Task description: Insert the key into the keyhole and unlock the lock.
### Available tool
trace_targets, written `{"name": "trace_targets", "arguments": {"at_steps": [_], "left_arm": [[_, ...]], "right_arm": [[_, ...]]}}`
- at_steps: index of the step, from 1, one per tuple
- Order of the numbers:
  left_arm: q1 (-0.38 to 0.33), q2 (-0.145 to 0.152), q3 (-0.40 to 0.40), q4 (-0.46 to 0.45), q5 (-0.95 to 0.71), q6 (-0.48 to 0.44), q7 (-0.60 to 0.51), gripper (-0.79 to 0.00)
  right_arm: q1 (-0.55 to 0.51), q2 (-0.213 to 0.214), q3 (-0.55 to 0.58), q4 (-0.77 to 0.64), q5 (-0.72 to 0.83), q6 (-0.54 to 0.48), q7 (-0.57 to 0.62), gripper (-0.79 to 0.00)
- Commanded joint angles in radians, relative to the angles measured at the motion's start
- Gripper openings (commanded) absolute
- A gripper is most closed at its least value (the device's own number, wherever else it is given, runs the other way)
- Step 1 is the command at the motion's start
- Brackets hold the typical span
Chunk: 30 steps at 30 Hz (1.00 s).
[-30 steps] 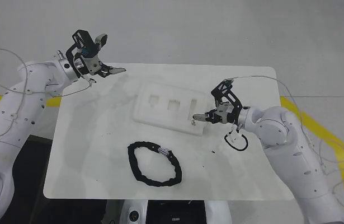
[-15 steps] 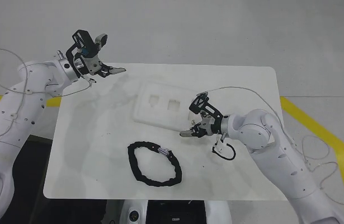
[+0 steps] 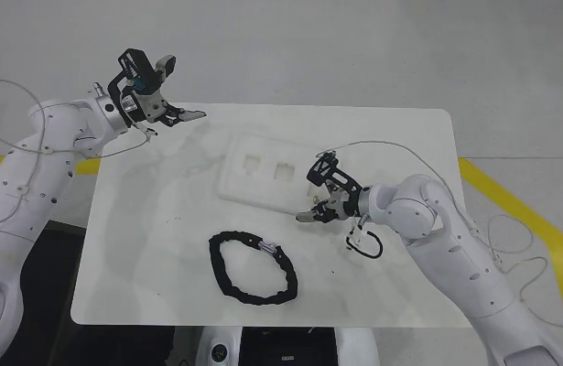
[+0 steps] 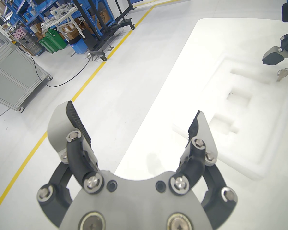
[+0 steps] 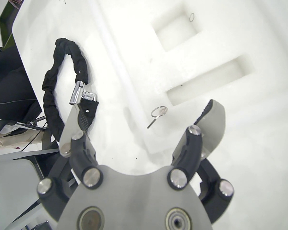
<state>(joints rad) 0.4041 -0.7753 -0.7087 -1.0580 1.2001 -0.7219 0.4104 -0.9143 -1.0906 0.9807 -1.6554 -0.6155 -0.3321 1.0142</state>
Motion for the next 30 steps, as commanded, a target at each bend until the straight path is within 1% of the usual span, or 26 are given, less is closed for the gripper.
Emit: {"name": "trace_targets", "arguments": {"at_steps": [1,9,11,15,17,20,22,23,25,30], "left_arm": [[0.0,0.0,0.0,0.0,0.0,0.0,0.0,0.0],[0.0,0.0,0.0,0.0,0.0,0.0,0.0,0.0],[0.0,0.0,0.0,0.0,0.0,0.0,0.0,0.0],[0.0,0.0,0.0,0.0,0.0,0.0,0.0,0.0],[0.0,0.0,0.0,0.0,0.0,0.0,0.0,0.0],[0.0,0.0,0.0,0.0,0.0,0.0,0.0,0.0],[0.0,0.0,0.0,0.0,0.0,0.0,0.0,0.0],[0.0,0.0,0.0,0.0,0.0,0.0,0.0,0.0],[0.0,0.0,0.0,0.0,0.0,0.0,0.0,0.0],[0.0,0.0,0.0,0.0,0.0,0.0,0.0,0.0]], "right_arm": [[0.001,0.0,0.0,0.005,-0.005,0.001,-0.002,-0.449],[0.004,0.001,-0.003,0.006,-0.033,0.01,-0.001,-0.526],[0.003,0.002,-0.003,0.004,-0.041,0.012,0.001,-0.56],[0.002,0.005,0.0,-0.006,-0.06,0.017,0.012,-0.603],[0.0,0.006,0.002,-0.011,-0.065,0.019,0.018,-0.606],[-0.004,0.007,0.003,-0.013,-0.073,0.019,0.02,-0.634],[-0.006,0.008,0.002,-0.013,-0.078,0.02,0.021,-0.674],[-0.007,0.008,0.002,-0.014,-0.081,0.02,0.021,-0.733],[-0.006,0.008,0.001,-0.013,-0.096,0.023,0.02,-0.785],[-0.007,0.009,0.004,-0.014,-0.108,0.023,0.008,-0.785]]}}
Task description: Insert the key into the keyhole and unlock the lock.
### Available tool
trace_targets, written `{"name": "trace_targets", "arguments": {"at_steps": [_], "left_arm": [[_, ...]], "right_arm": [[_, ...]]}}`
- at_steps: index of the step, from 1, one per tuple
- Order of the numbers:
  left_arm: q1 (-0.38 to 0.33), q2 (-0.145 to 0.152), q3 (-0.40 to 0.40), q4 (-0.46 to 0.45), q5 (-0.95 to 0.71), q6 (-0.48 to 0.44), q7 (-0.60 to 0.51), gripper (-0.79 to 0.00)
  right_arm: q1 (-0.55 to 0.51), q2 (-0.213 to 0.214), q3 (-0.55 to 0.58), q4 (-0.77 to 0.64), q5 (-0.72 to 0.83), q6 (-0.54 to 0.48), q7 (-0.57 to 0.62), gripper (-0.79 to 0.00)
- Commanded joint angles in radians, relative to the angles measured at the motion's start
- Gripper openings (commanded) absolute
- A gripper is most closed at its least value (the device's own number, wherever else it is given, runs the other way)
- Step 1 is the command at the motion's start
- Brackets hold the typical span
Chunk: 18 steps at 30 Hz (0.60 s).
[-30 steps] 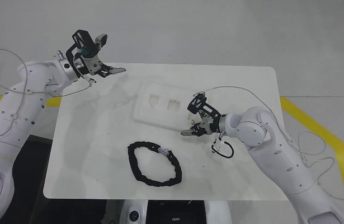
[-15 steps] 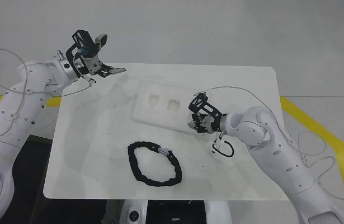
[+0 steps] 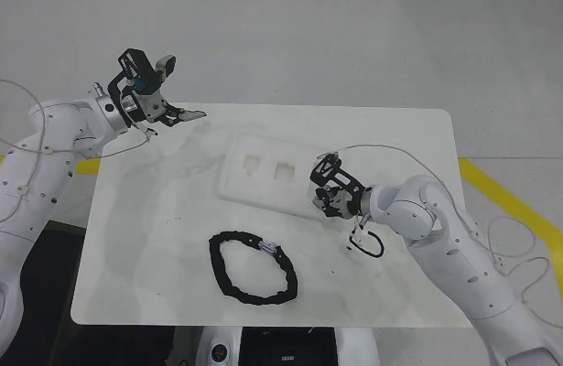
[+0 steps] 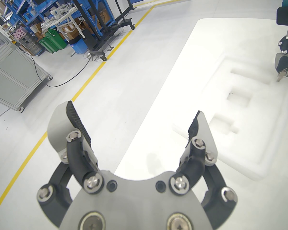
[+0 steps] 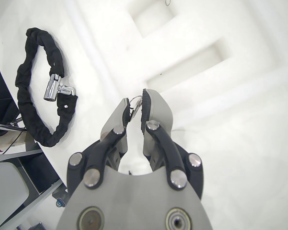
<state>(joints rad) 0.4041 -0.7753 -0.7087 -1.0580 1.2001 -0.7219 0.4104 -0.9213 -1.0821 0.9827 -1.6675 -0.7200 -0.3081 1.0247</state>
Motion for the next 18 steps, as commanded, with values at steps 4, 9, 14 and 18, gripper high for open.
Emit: {"name": "trace_targets", "arguments": {"at_steps": [4,9,14,18], "left_arm": [[0.0,0.0,0.0,0.0,0.0,0.0,0.0,0.0],[0.0,0.0,0.0,0.0,0.0,0.0,0.0,0.0],[0.0,0.0,0.0,0.0,0.0,0.0,0.0,0.0],[0.0,0.0,0.0,0.0,0.0,0.0,0.0,0.0]], "right_arm": [[0.0,0.002,0.007,-0.017,-0.018,-0.007,-0.004,-0.785],[0.002,0.005,0.014,-0.036,-0.036,-0.016,0.001,-0.785],[0.004,0.008,0.02,-0.045,-0.056,-0.024,0.003,-0.785],[0.004,0.011,0.034,-0.062,-0.071,-0.026,0.001,-0.785]]}}
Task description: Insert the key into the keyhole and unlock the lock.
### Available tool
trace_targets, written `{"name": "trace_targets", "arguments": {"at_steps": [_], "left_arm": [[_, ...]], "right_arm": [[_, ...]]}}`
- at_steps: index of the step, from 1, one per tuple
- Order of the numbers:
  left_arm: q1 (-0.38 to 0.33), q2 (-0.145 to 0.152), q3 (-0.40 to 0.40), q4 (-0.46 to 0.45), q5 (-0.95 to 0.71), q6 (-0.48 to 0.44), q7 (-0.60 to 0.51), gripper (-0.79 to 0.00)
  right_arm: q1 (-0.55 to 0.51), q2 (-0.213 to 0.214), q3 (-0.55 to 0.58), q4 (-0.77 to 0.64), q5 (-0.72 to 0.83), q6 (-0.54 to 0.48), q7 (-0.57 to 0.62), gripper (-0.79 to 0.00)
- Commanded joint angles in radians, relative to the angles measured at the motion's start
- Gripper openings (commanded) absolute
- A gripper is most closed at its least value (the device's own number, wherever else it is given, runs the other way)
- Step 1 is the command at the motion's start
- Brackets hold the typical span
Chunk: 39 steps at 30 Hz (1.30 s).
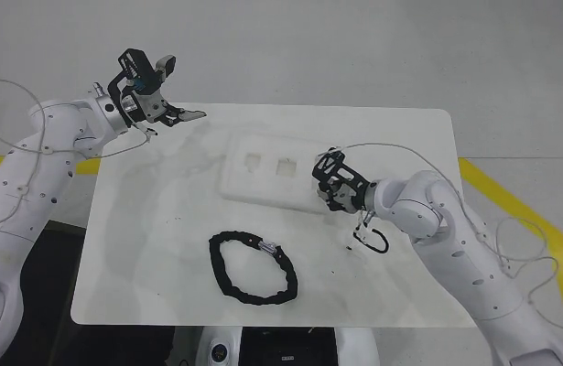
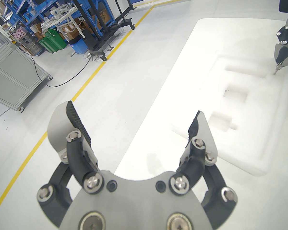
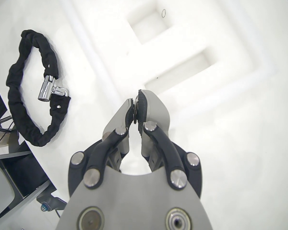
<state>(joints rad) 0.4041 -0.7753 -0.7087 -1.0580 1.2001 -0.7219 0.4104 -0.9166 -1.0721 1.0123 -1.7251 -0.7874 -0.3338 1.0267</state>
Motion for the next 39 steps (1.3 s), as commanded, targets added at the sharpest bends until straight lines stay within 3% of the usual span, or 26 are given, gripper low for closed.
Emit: {"name": "trace_targets", "arguments": {"at_steps": [1,21,32,39], "left_arm": [[0.0,0.0,0.0,0.0,0.0,0.0,0.0,0.0],[0.0,0.0,0.0,0.0,0.0,0.0,0.0,0.0],[0.0,0.0,0.0,0.0,0.0,0.0,0.0,0.0],[0.0,0.0,0.0,0.0,0.0,0.0,0.0,0.0]], "right_arm": [[-0.001,0.002,0.008,-0.009,-0.005,-0.001,-0.001,-0.785],[0.019,0.011,0.01,-0.015,-0.251,-0.008,-0.009,-0.785],[0.023,0.018,0.058,-0.035,-0.264,-0.014,0.009,-0.785],[0.047,0.007,-0.017,0.023,-0.35,-0.049,0.023,-0.785]]}}
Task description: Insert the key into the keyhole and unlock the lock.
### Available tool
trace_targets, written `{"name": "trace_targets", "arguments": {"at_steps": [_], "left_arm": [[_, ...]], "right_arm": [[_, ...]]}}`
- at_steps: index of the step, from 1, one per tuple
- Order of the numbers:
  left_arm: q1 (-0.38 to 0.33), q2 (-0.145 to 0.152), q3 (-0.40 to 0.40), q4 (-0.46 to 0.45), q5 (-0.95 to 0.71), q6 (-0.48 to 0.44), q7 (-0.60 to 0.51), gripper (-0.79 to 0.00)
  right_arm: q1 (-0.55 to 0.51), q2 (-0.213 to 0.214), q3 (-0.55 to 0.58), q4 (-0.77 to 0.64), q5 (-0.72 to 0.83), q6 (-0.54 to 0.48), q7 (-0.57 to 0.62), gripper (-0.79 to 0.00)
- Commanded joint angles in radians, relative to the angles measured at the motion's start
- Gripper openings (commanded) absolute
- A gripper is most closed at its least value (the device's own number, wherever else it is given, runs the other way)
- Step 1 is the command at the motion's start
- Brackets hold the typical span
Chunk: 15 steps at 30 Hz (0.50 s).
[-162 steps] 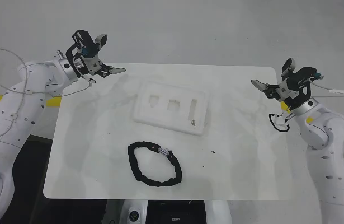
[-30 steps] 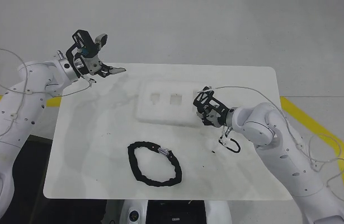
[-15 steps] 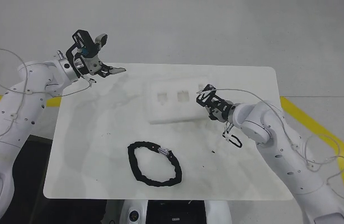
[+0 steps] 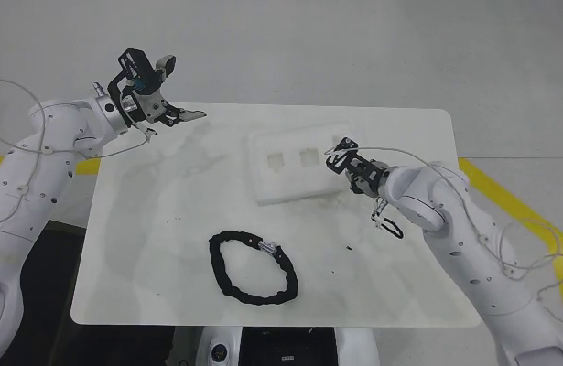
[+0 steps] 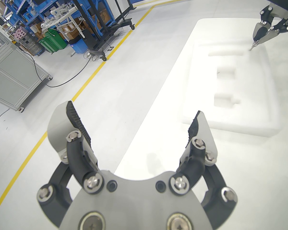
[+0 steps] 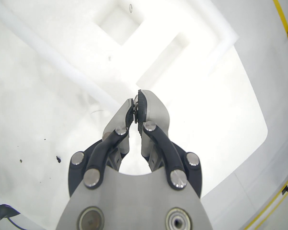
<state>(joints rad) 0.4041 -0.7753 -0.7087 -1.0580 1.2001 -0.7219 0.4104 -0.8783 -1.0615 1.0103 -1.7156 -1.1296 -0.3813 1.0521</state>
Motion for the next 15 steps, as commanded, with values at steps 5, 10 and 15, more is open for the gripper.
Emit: {"name": "trace_targets", "arguments": {"at_steps": [5,10,15], "left_arm": [[0.0,0.0,0.0,0.0,0.0,0.0,0.0,0.0],[0.0,0.0,0.0,0.0,0.0,0.0,0.0,0.0],[0.0,0.0,0.0,0.0,0.0,0.0,0.0,0.0]], "right_arm": [[0.051,-0.02,-0.062,0.067,-0.021,0.01,-0.016,-0.785],[0.066,-0.018,-0.03,0.053,-0.001,0.015,0.012,-0.785],[0.043,-0.008,0.035,-0.006,0.051,0.009,0.026,-0.785]]}}
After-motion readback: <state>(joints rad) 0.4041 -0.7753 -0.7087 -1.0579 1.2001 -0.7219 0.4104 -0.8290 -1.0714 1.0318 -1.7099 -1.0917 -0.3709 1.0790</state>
